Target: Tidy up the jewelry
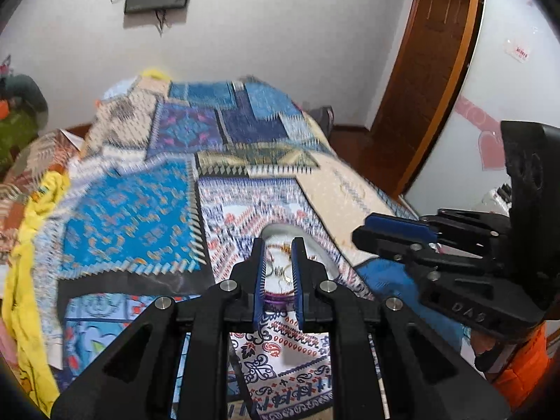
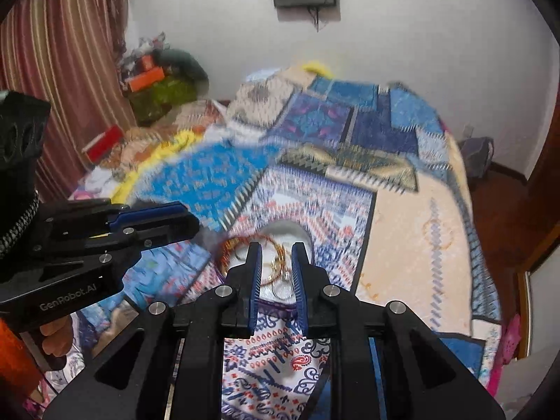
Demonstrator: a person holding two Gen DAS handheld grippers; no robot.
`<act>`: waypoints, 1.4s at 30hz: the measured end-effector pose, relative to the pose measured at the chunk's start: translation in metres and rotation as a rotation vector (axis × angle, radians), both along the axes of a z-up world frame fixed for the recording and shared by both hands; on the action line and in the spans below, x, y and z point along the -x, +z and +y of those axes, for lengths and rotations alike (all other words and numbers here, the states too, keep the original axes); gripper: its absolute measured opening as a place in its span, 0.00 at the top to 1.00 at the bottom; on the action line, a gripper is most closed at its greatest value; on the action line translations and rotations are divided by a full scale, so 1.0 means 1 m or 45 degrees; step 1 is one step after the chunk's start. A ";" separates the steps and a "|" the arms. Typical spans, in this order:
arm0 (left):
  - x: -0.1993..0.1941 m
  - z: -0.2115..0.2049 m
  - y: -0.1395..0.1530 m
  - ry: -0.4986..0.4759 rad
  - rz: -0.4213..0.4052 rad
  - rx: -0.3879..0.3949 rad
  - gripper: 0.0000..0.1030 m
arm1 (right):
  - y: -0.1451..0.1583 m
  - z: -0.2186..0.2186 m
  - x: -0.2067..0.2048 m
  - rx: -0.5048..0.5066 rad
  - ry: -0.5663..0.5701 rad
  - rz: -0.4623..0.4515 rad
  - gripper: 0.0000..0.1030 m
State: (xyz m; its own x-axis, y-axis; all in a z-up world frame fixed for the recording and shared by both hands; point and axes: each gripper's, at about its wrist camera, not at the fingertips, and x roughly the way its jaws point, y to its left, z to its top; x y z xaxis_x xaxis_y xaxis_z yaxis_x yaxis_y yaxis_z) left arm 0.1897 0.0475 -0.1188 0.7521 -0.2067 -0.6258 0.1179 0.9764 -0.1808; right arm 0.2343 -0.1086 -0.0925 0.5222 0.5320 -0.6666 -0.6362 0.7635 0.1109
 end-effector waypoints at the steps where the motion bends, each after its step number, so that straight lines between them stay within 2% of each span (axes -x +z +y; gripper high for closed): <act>1: 0.007 -0.001 0.011 0.013 -0.036 -0.007 0.88 | 0.008 -0.002 0.004 -0.016 -0.008 -0.020 0.85; 4: 0.026 -0.002 0.037 0.042 -0.130 -0.024 0.88 | 0.038 -0.011 0.022 -0.078 -0.036 -0.105 0.85; 11: 0.095 -0.015 0.110 0.107 -0.449 -0.065 0.82 | 0.117 -0.039 0.087 -0.281 -0.101 -0.375 0.85; 13: 0.115 -0.019 0.126 0.131 -0.533 -0.079 0.72 | 0.133 -0.046 0.107 -0.322 -0.133 -0.453 0.83; 14: 0.126 -0.021 0.133 0.146 -0.575 -0.085 0.68 | 0.141 -0.050 0.119 -0.340 -0.157 -0.502 0.78; 17: 0.153 -0.026 0.147 0.183 -0.683 -0.117 0.58 | 0.155 -0.060 0.148 -0.399 -0.223 -0.628 0.46; 18: 0.160 -0.028 0.151 0.196 -0.709 -0.131 0.51 | 0.158 -0.063 0.157 -0.414 -0.243 -0.666 0.39; 19: 0.168 -0.030 0.154 0.217 -0.737 -0.146 0.40 | 0.160 -0.065 0.163 -0.418 -0.261 -0.694 0.38; 20: 0.175 -0.032 0.156 0.242 -0.764 -0.155 0.34 | 0.162 -0.065 0.168 -0.419 -0.280 -0.717 0.34; 21: 0.183 -0.033 0.158 0.262 -0.787 -0.156 0.23 | 0.164 -0.066 0.176 -0.419 -0.306 -0.745 0.26; 22: 0.188 -0.033 0.159 0.271 -0.802 -0.153 0.14 | 0.164 -0.067 0.179 -0.419 -0.322 -0.761 0.21; 24: 0.192 -0.033 0.158 0.275 -0.812 -0.148 0.11 | 0.164 -0.068 0.186 -0.426 -0.370 -0.794 0.04; 25: 0.195 -0.034 0.158 0.280 -0.811 -0.150 0.11 | 0.162 -0.067 0.187 -0.424 -0.386 -0.802 0.00; 42: 0.199 -0.035 0.149 0.322 -0.774 -0.155 0.06 | 0.155 -0.072 0.193 -0.387 -0.424 -0.763 0.00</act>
